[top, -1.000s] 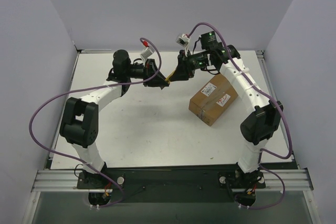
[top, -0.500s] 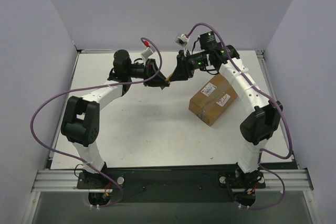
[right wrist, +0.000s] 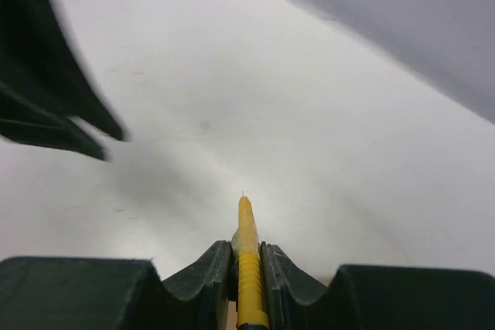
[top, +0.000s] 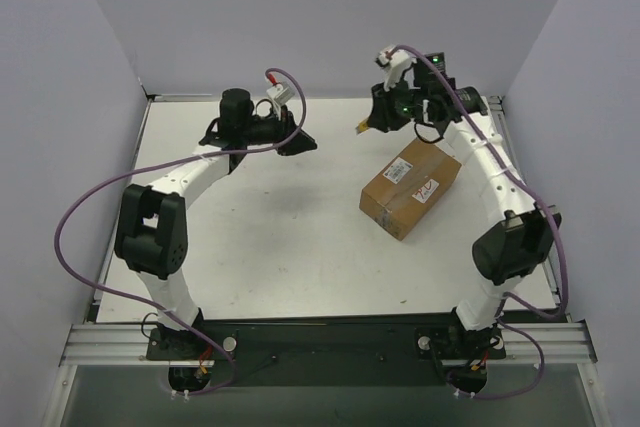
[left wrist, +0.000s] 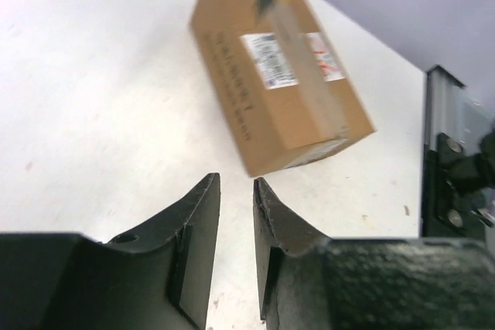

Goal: Unpack the express box

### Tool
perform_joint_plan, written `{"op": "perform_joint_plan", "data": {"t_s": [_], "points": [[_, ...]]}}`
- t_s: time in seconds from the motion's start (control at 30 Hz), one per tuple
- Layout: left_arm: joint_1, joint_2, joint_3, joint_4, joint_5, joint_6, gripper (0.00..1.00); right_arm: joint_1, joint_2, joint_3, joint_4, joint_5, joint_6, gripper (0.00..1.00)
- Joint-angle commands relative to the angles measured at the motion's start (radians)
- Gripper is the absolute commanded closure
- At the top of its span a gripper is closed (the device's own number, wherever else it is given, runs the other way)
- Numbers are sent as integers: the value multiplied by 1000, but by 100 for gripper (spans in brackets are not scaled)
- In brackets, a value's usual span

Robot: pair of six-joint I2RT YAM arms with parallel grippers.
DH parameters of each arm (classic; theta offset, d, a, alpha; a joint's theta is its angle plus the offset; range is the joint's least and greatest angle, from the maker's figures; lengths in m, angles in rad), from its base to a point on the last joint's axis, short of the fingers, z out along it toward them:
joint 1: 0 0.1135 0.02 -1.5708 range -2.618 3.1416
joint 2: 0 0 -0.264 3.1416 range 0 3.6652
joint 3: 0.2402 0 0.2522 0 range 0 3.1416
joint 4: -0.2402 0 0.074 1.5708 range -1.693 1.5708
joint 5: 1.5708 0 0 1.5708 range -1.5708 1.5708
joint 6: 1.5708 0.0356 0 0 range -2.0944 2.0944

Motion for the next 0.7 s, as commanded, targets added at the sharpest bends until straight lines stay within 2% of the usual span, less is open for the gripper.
{"op": "perform_joint_plan", "data": {"t_s": [0.0, 0.03, 0.07, 0.17, 0.23, 0.33, 0.5, 0.67], "points": [[-9, -24, 37, -159, -192, 121, 66, -87, -184, -169, 214, 572, 24, 100], [-22, -16, 40, -192, -213, 127, 66, -114, -201, -215, 316, 638, -7, 100], [-32, 7, 45, -196, -225, 133, 73, -126, -222, -291, 352, 683, -28, 100], [-80, 65, 92, -208, -273, 146, 93, -177, -227, -376, 455, 911, -94, 100], [-115, 111, 115, -203, -284, 149, 99, -225, -229, -421, 521, 972, -139, 100], [-166, 169, 163, -199, -344, 176, 100, -272, -224, -501, 596, 1067, -229, 100], [-215, 254, 234, -199, -452, 219, 100, -292, -244, -669, 678, 1115, -352, 100], [-238, 302, 260, -176, -419, 238, 100, -292, -271, -719, 577, 1059, -314, 100]]}}
